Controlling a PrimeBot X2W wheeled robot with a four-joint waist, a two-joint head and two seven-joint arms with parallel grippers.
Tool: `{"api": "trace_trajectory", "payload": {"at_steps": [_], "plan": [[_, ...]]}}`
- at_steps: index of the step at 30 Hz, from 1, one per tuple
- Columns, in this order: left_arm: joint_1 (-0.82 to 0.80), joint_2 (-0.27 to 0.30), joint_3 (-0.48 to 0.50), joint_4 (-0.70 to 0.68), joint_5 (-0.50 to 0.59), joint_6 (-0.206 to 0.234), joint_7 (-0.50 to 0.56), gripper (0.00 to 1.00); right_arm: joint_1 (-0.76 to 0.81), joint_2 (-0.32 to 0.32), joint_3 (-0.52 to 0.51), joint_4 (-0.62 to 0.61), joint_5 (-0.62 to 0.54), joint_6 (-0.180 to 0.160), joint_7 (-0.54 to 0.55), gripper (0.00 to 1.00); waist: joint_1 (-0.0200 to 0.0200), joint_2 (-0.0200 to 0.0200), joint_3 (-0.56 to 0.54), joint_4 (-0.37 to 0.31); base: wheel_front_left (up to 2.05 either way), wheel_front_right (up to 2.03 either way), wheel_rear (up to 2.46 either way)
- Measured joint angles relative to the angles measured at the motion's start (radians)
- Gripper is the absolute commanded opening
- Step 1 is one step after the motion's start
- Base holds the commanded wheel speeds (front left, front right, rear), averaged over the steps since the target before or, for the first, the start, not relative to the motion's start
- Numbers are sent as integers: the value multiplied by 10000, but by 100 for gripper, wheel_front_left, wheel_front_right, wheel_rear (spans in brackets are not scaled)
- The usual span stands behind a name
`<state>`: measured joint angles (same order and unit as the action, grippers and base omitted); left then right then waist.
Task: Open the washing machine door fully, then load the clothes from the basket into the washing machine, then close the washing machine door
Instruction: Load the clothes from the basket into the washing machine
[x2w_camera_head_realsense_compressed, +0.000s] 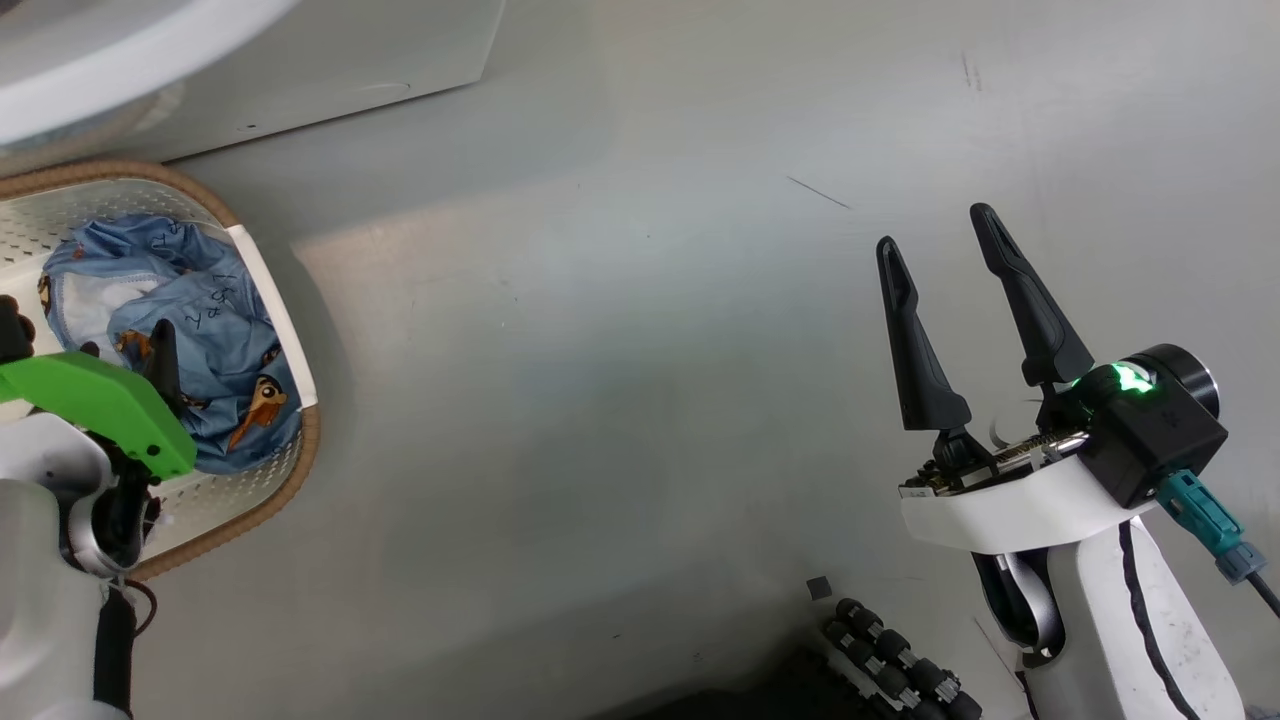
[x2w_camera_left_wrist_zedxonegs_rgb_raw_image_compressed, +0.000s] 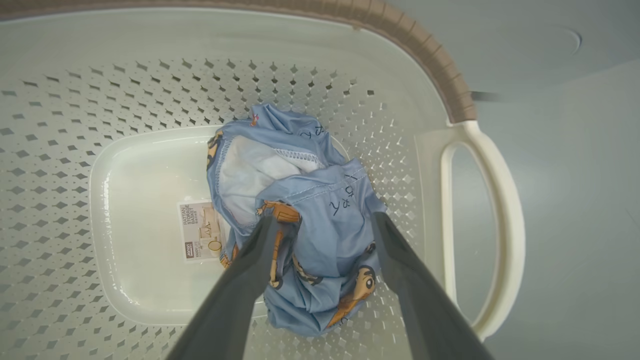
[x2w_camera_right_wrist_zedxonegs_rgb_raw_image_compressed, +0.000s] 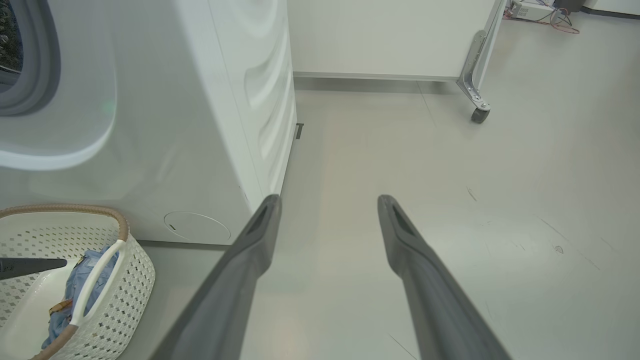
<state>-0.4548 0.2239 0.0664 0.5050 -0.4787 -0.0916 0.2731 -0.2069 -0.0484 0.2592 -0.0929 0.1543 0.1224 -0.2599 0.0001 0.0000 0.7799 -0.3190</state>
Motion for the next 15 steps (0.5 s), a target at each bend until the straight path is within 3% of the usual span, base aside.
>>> {"api": "trace_trajectory", "payload": {"at_steps": [15], "plan": [[-1223,161,-65,1041,27,52,349,100,-97,35,-318,-295,-336,0,-2,100,-1,0,915,170,0,0,0]]}}
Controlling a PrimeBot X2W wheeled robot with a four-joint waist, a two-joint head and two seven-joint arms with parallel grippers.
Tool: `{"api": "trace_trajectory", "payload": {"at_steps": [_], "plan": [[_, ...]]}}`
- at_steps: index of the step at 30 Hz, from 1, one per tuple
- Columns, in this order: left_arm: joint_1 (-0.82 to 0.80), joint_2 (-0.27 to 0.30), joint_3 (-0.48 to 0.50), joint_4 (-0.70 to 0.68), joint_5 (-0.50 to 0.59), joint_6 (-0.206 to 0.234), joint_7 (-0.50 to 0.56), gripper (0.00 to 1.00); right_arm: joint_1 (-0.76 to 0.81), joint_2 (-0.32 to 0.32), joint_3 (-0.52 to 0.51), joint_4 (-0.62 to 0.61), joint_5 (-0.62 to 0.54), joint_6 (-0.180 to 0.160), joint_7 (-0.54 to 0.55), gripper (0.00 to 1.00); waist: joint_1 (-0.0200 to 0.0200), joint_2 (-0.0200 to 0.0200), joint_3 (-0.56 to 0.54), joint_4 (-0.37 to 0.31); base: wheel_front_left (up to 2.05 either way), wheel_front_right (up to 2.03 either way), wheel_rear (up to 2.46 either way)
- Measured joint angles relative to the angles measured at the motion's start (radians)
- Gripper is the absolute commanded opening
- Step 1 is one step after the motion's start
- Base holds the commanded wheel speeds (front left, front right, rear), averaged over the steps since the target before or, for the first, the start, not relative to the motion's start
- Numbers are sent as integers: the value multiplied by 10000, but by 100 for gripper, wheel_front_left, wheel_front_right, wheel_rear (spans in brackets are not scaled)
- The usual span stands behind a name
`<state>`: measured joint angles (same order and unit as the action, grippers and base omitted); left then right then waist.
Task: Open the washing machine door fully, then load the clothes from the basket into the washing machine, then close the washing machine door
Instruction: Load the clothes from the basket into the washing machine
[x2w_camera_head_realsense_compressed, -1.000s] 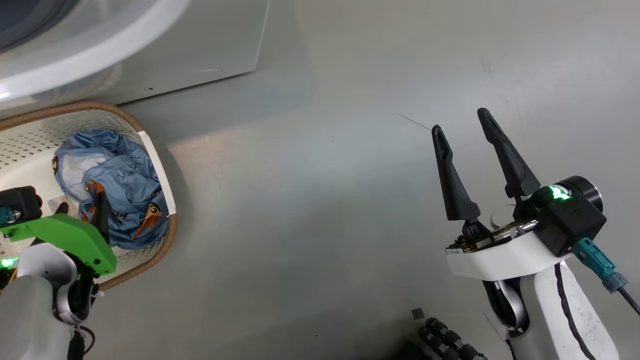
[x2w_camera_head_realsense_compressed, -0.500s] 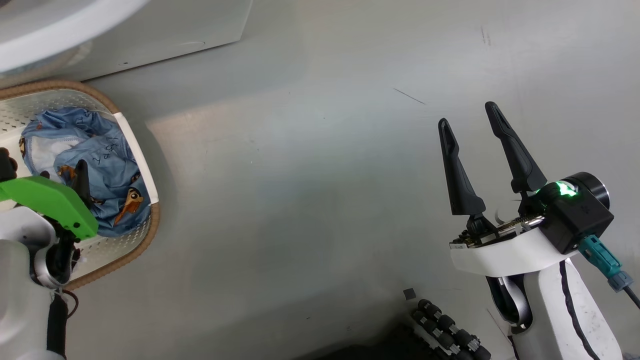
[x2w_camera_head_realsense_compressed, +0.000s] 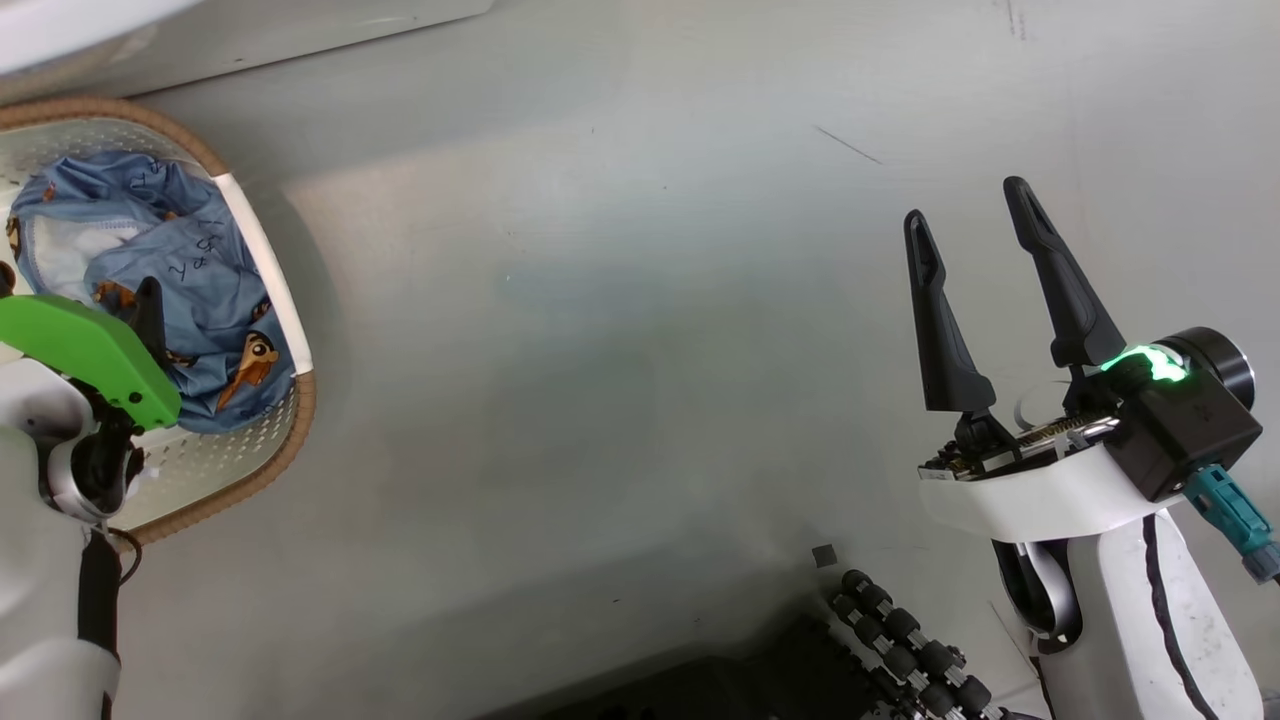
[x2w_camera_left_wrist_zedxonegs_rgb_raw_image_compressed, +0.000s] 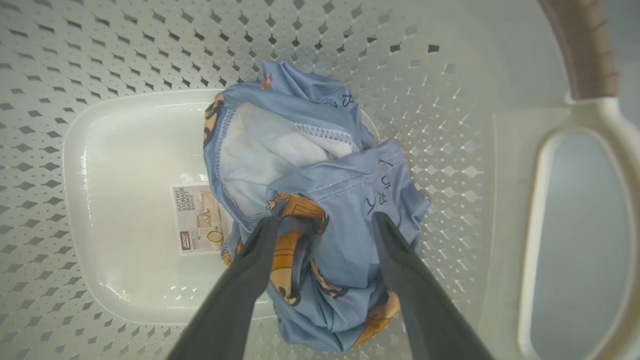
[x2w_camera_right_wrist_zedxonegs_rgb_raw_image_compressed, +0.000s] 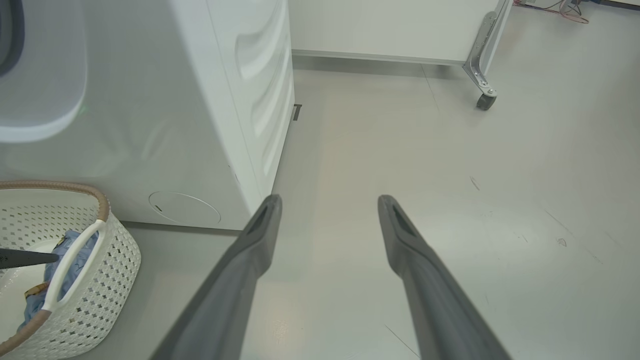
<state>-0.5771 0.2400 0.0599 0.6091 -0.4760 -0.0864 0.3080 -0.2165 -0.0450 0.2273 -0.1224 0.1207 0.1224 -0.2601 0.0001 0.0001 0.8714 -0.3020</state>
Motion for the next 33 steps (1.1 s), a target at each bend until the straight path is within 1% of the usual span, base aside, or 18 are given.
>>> {"api": "trace_trajectory", "payload": {"at_steps": [9,13,18,28,33], "plan": [[-639,-127,-107,692,-10,-13,-105,100,13,4,-213,-105,-167,2,0,100,0,0,227,197,0,0,0],[-1161,-284,-280,957,-10,-75,-115,100,45,4,-337,-263,-207,0,0,100,0,0,354,292,0,0,0],[-1470,-286,-280,1337,-10,-100,-217,100,81,4,-334,-307,-332,0,0,100,0,0,532,381,0,0,0],[-2041,-347,-468,2048,2,-115,-449,100,518,6,-535,-445,-439,-2,2,100,0,0,814,553,0,0,0],[-2179,-418,-623,2422,4,-199,-556,100,859,-12,-702,-566,-466,-6,0,100,-1,0,846,617,0,0,0]]}}
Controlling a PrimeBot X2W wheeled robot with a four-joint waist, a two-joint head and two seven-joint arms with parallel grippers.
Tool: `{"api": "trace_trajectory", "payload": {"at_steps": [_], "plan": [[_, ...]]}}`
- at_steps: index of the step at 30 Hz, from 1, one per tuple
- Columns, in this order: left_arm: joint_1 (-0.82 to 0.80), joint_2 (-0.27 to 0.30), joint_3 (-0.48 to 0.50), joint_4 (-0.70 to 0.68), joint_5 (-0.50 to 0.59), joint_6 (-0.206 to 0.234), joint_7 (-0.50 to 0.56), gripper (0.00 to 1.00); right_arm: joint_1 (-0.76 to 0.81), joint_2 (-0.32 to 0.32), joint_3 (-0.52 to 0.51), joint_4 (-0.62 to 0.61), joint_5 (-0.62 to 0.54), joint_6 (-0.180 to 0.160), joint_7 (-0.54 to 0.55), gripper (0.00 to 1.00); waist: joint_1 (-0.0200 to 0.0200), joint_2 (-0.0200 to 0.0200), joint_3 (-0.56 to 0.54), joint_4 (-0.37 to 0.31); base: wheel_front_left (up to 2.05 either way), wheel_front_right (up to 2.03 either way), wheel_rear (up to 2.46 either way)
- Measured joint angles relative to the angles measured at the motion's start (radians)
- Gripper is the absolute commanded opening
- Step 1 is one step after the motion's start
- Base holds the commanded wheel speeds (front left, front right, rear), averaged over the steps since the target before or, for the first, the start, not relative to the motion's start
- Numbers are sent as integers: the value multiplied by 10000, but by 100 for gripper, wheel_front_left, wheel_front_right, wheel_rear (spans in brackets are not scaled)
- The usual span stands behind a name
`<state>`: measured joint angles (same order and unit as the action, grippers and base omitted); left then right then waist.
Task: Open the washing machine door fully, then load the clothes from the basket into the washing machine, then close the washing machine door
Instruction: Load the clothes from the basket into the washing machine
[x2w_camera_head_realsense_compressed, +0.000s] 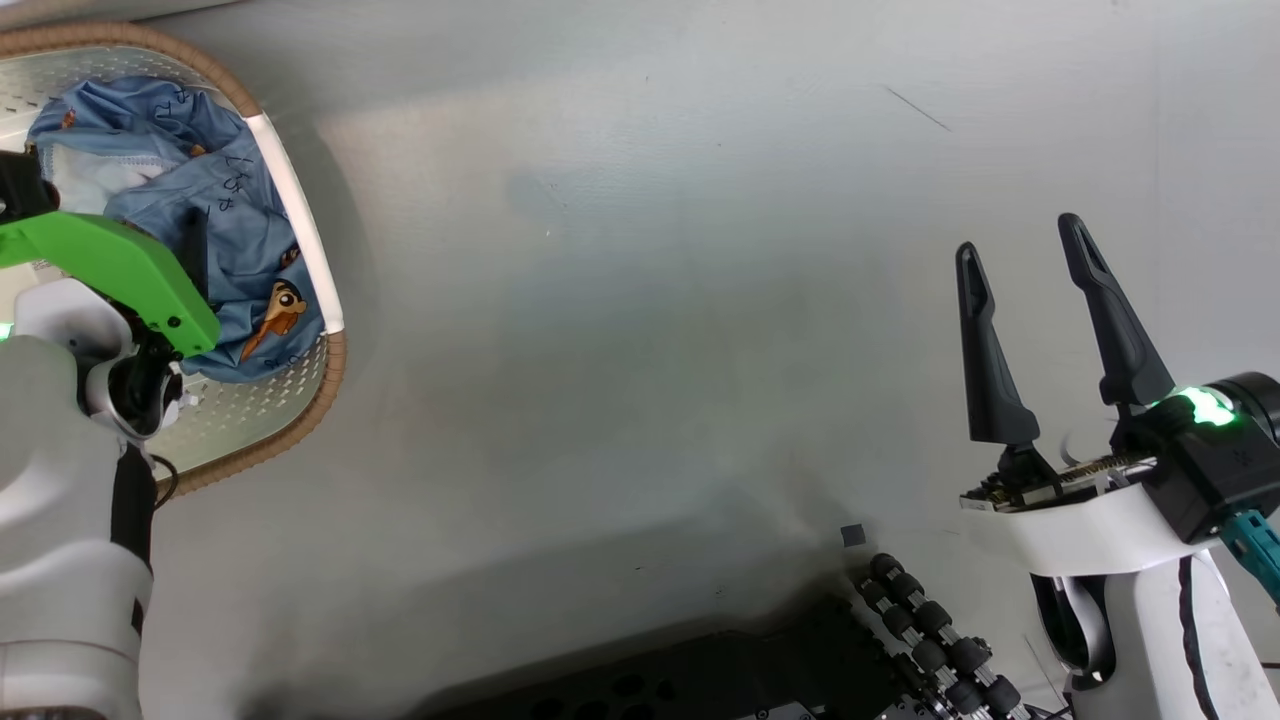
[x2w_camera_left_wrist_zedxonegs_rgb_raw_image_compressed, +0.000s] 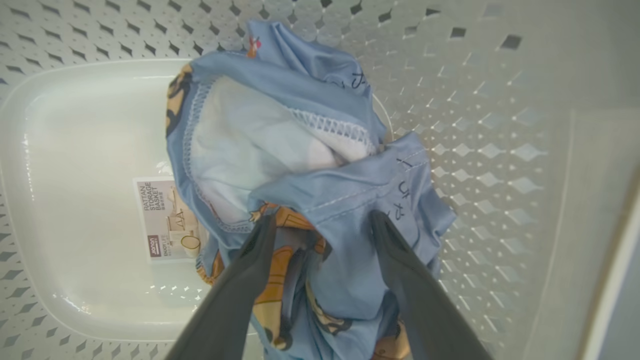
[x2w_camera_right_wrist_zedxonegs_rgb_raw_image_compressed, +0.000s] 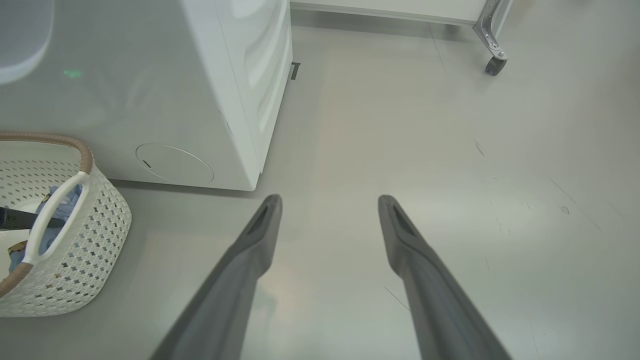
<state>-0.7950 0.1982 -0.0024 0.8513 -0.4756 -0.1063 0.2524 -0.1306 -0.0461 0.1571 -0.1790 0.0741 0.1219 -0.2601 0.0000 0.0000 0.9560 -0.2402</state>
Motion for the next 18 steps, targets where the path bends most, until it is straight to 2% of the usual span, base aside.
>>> {"api": "trace_trajectory", "payload": {"at_steps": [4,5,7,9,11,18], "plan": [[-267,-84,-42,247,21,-4,-182,100,225,-69,-174,-117,-67,-10,0,100,0,0,19,52,16,16,16],[-311,-92,-50,328,31,-36,-230,83,245,-90,-196,-155,-81,-12,0,100,0,0,22,65,31,31,31],[-360,-96,-92,470,54,-75,-343,42,321,-111,-232,-251,-123,-13,0,100,0,0,27,95,40,40,40],[-405,-100,-157,550,105,-77,-441,10,399,-111,-244,-309,-150,-17,0,100,0,0,27,127,48,48,48],[-504,-121,-207,690,107,-77,-525,0,409,-111,-259,-368,-151,-27,2,100,0,0,24,160,51,51,51],[-737,-165,-265,1070,105,-88,-953,0,541,-153,-313,-516,-255,-104,0,100,0,0,-2,280,38,38,38]]}}
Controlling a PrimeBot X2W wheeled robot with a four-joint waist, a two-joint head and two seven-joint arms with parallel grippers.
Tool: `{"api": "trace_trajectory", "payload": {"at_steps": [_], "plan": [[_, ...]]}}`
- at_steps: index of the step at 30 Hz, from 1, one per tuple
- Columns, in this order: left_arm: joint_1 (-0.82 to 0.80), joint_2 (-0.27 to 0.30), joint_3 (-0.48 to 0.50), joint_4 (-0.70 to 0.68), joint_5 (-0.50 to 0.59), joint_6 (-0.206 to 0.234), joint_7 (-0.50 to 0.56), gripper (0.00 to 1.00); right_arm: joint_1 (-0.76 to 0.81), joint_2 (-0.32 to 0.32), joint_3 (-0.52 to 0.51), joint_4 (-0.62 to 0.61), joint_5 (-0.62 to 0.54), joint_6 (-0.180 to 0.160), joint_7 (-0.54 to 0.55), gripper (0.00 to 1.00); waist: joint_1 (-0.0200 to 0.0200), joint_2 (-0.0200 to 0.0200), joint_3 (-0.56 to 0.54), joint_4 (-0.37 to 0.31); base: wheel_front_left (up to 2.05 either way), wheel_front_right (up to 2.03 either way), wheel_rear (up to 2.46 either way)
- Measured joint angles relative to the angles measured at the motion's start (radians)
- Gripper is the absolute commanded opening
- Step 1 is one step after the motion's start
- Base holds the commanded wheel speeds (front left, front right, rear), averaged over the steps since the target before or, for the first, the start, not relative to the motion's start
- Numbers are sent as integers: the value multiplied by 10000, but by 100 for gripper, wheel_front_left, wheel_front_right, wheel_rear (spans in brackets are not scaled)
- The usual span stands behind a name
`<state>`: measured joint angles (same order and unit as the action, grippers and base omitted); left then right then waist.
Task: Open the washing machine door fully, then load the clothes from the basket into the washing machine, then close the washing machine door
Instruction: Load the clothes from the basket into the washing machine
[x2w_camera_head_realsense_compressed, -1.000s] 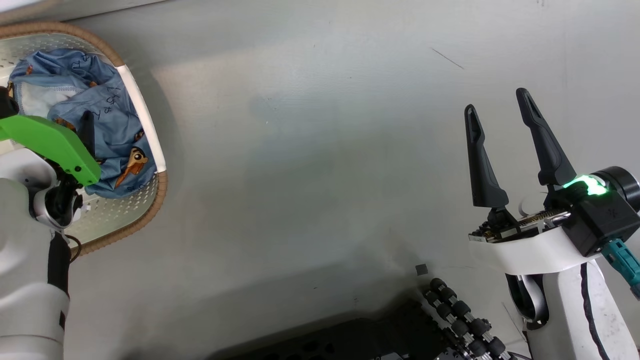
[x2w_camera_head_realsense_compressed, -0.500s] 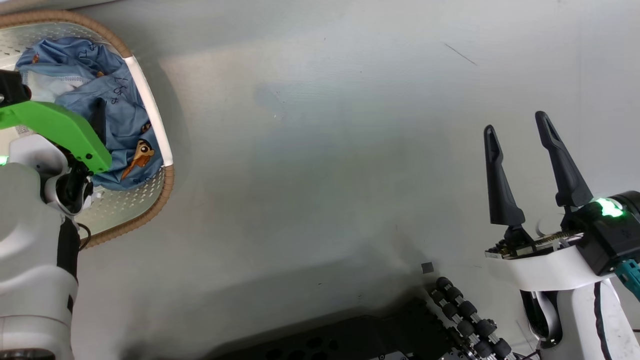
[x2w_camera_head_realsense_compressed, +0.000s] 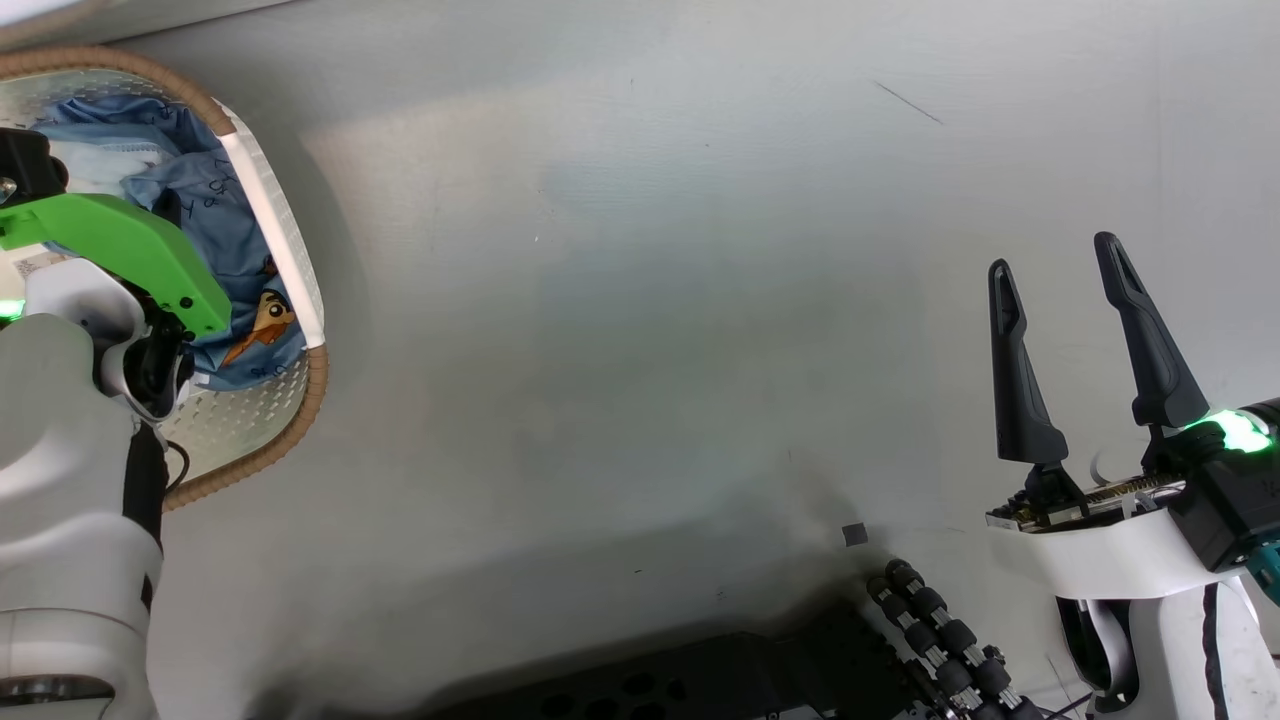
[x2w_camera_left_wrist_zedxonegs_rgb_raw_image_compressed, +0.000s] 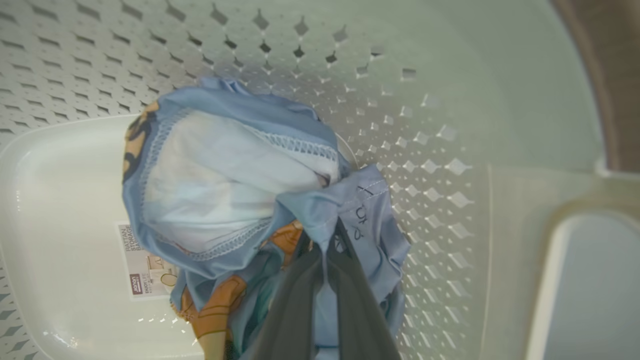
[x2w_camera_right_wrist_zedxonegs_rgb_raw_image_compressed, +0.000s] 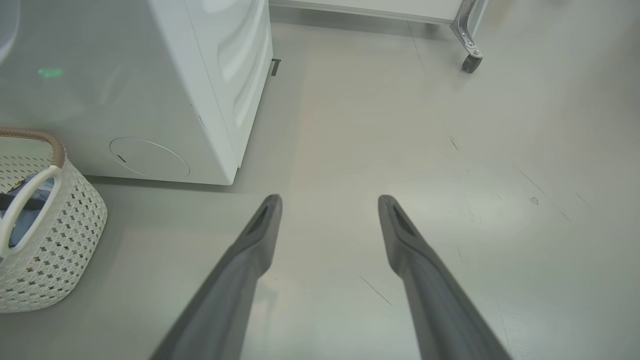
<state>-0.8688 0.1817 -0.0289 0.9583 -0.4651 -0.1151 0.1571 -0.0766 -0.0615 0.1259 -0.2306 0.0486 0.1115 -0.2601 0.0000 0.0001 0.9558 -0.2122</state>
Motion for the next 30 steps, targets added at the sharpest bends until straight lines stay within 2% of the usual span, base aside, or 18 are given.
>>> {"api": "trace_trajectory", "payload": {"at_steps": [8,14,30], "plan": [[-27,353,284,349,42,-2,-715,0,-187,21,167,-19,4,4,0,100,0,0,-168,48,3,3,3],[-12,343,568,453,-217,-35,-1327,0,-770,36,316,111,36,6,0,100,0,0,-405,83,0,0,0],[1318,-755,562,529,-752,-92,-3515,0,-1651,35,144,855,144,17,0,100,0,0,-1984,662,0,0,0]]}}
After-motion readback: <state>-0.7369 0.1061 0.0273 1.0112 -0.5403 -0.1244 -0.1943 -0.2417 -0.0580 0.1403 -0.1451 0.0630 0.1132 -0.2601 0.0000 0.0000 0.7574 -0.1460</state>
